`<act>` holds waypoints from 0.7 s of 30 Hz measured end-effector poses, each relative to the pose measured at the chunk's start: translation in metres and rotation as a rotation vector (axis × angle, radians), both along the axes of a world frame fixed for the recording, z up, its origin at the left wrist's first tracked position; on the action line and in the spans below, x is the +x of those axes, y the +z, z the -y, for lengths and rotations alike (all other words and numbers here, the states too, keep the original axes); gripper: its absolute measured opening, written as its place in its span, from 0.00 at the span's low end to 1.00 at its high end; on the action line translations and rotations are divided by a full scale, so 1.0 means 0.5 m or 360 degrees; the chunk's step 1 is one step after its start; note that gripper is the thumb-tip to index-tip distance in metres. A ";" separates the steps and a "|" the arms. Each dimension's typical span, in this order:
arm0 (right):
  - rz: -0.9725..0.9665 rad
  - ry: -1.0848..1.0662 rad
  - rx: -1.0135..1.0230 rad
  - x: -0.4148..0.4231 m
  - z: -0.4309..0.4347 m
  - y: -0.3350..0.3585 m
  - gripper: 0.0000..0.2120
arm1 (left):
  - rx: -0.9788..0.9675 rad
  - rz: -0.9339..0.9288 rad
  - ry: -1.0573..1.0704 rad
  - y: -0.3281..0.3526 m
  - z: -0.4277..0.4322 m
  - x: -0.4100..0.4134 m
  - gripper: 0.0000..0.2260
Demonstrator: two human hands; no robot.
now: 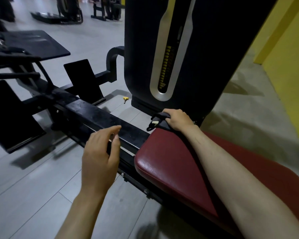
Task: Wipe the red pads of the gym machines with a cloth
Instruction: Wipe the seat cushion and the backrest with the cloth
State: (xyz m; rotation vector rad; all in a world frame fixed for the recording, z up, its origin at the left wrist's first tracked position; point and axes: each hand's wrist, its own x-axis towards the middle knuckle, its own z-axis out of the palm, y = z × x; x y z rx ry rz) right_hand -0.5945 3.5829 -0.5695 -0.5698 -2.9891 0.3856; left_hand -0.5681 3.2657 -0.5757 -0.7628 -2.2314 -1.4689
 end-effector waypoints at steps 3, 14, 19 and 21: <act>-0.0058 0.0056 0.0034 0.009 0.016 0.010 0.07 | 0.0094 -0.0018 0.0061 0.024 0.012 0.007 0.13; 0.0042 0.0115 0.0186 -0.032 0.100 -0.002 0.10 | -0.0197 0.0048 -0.0044 0.033 0.000 0.021 0.12; 0.0107 0.0344 0.0293 0.004 0.165 0.002 0.08 | -0.0209 0.0005 0.0090 0.042 0.023 0.014 0.11; 0.0061 0.0493 0.0222 0.044 0.201 0.020 0.04 | -0.0224 0.0014 0.0100 0.043 0.025 0.014 0.11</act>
